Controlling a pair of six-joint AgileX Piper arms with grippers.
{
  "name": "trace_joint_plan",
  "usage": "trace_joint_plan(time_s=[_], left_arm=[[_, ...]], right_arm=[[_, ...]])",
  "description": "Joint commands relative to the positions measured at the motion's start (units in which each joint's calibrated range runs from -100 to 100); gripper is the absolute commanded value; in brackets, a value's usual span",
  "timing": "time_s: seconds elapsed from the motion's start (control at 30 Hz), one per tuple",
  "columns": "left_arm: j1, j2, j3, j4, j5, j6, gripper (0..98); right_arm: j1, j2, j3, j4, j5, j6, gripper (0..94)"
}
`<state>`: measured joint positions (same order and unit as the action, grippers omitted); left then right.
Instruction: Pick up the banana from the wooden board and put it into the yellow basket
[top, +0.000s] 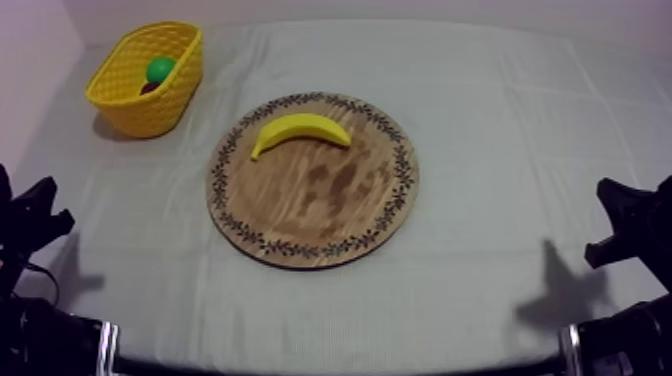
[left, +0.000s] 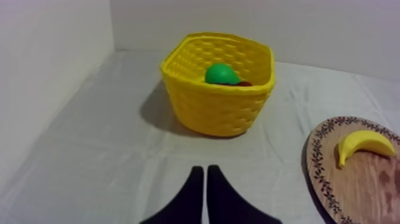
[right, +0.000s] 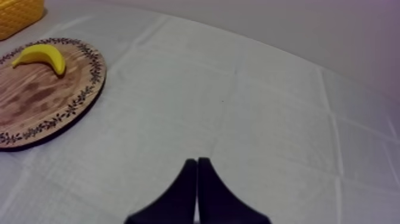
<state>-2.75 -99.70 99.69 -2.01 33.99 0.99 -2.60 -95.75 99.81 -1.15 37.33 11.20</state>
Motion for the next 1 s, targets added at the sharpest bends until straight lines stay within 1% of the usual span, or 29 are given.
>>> trace_joint_plan(time_s=[0.0, 0.17, 0.63, 0.83, 0.97], left_arm=[[0.0, 0.0, 0.0, 0.03, 0.0, -0.1, 0.0], [0.0, 0.0, 0.0, 0.03, 0.0, -0.1, 0.0], [0.0, 0.0, -0.1, 0.03, 0.3, 1.4, 0.0], [0.0, 0.0, -0.7, -0.09, 2.4, 1.3, 0.0], [-0.1, 0.0, -0.9, -0.11, 2.9, 0.6, 0.0]], right_arm=[[0.0, 0.0, 0.0, 0.0, -0.1, 0.0, 0.3], [0.0, 0.0, 0.0, 0.0, -0.1, 0.0, 0.3], [0.0, 0.0, 0.0, 0.0, -0.1, 0.0, 0.3], [0.0, 0.0, 0.0, 0.0, -0.1, 0.0, 0.3], [0.0, 0.0, 0.0, 0.0, -0.1, 0.0, 0.3]])
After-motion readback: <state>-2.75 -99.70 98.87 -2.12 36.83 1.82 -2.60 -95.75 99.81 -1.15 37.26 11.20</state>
